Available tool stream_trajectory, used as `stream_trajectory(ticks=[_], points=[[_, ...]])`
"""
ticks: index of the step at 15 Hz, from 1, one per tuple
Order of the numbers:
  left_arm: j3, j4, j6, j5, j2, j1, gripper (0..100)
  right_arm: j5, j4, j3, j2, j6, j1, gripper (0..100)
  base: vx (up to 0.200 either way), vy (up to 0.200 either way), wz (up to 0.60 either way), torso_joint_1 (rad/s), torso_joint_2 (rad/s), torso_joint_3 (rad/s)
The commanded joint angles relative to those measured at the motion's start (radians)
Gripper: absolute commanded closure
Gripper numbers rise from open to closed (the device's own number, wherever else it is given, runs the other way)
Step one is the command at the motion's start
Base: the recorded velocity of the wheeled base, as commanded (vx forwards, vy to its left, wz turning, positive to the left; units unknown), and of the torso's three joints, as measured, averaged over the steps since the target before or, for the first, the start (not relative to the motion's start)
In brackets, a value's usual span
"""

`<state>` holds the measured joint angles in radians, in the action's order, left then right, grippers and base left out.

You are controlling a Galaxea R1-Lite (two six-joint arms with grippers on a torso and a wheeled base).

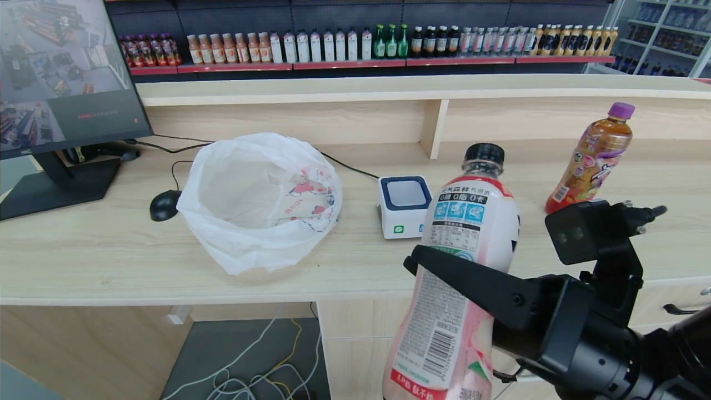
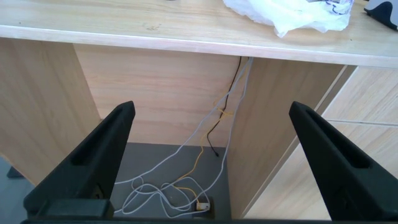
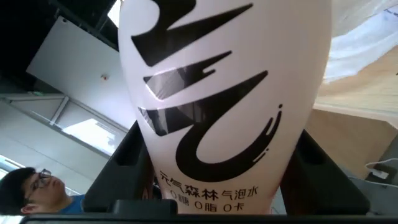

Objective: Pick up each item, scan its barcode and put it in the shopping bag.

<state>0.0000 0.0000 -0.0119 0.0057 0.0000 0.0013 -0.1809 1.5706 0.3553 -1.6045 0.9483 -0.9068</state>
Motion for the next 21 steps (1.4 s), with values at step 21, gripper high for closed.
stream_trajectory(ticks=[21], points=[[0.0, 0.0, 0.0, 0.0, 0.0, 0.0, 0, 0.0, 0.0, 0.045, -0.058, 0.004, -0.075, 100, 0.0, 0.0, 0.0, 0.0, 0.0, 0.0]])
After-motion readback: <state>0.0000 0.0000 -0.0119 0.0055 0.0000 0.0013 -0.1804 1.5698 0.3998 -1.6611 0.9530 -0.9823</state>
